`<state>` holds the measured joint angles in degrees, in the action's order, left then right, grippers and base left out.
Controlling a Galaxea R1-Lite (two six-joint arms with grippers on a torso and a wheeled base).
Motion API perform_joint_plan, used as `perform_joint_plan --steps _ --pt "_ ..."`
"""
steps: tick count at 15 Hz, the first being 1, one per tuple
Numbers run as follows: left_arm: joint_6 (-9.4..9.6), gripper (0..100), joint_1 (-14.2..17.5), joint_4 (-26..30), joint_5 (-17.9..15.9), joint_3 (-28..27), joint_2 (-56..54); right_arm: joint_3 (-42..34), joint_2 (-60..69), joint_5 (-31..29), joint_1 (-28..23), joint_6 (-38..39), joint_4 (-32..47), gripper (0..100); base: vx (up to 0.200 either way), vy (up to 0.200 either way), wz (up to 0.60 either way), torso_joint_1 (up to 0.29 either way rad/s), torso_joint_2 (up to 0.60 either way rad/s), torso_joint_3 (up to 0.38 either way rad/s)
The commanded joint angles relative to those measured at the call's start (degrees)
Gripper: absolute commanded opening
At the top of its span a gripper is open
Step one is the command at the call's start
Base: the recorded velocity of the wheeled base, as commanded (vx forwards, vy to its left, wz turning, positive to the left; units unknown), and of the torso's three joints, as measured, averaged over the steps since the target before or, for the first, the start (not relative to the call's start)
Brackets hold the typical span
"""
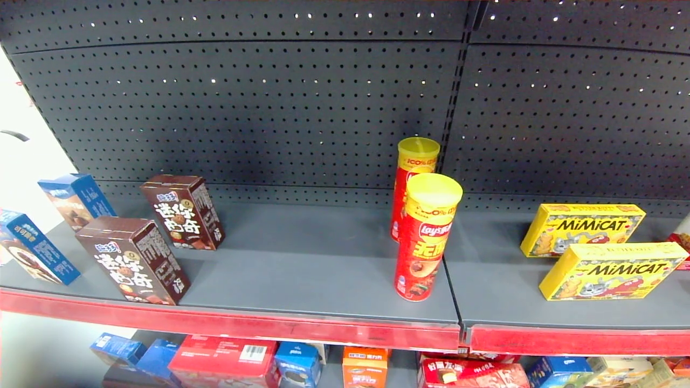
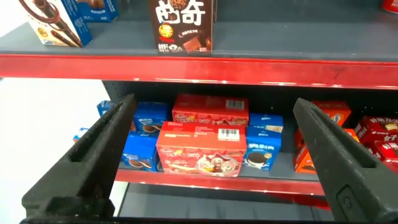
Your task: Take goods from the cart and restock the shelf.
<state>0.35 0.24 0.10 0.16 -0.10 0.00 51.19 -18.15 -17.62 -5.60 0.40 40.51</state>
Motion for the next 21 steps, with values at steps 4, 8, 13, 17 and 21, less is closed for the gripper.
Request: perform_joint_plan --steps 4,8,13,17,21 --pt "0.00 100 0.0 0.0 0.0 0.0 0.0 -31.9 17.7 0.3 5.9 -1.7 -19.5 100 0.000 0.000 0.00 0.000 0.00 0.000" --pt "0.00 100 0.0 0.0 0.0 0.0 0.0 -41.2 18.0 0.0 5.6 -2.2 -30.2 100 0.000 0.000 0.00 0.000 0.00 0.000" --pt "0.00 100 0.0 0.0 0.0 0.1 0.0 -51.2 18.1 1.1 5.6 -3.7 -44.5 100 0.000 0.000 0.00 0.000 0.00 0.000" --pt "0.00 100 0.0 0.0 0.0 0.0 0.0 -51.2 18.1 12.7 5.7 -4.4 -44.4 100 0.000 0.000 0.00 0.000 0.00 0.000" --pt "0.00 100 0.0 0.0 0.0 0.0 0.0 -51.2 18.1 9.8 5.7 3.7 -44.6 100 0.000 0.000 0.00 0.000 0.00 0.000"
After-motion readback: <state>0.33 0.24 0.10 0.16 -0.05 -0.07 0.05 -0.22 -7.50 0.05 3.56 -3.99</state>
